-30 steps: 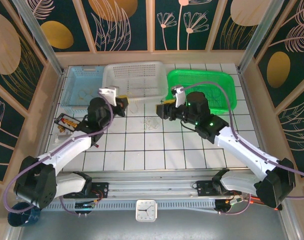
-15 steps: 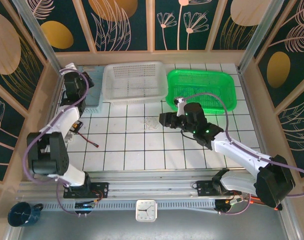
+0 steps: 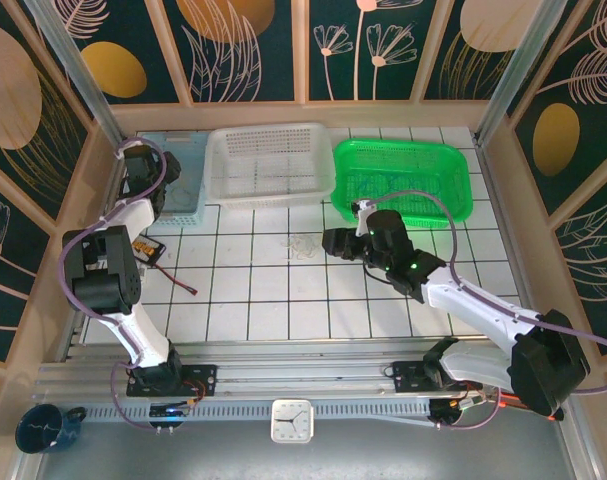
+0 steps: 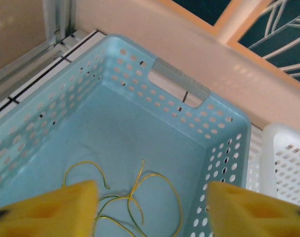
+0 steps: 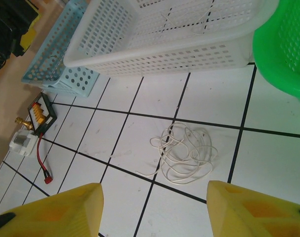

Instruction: Untangle the cables

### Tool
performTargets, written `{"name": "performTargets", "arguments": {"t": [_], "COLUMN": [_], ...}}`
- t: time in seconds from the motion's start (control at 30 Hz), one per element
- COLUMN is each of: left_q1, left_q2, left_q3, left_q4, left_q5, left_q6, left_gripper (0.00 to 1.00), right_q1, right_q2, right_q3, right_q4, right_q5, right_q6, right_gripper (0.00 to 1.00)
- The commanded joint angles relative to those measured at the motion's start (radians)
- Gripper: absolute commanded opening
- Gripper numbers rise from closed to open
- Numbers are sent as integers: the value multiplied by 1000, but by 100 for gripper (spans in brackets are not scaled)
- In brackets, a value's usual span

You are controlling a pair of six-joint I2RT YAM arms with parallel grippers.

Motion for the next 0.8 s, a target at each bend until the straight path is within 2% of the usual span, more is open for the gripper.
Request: {"name": "performTargets", "arguments": {"t": [0.0,0.13,0.2,0.47,0.63,0.77], "left_q1": [9,9,9,-22,-147,-223], "left_q2": [-33,-91,-125,-308,-471,-606], "left_q3": [41,40,28,-158,-364,-608], "left_q4": [-15,-16,-8,92,154,305], "left_q5": [34,103,157,424,433,410], "left_q6": [8,6,-4,-132,-224,-386], "left_gripper": [78,95,99,99,99,99], "right_q1": [-6,-5,3,66,88,148], "right_q2": [-13,19,46,201,297,399], "right_q3": [-6,15,35,152,191,240], "right_q4": [-3,-4,-19,-118,-104,-115], "right_q5": [14,-6,-5,84,56,61], "right_q6": [10,-12,-32,-132,-155,-195], "right_gripper": [58,58,58,57,51,47]}}
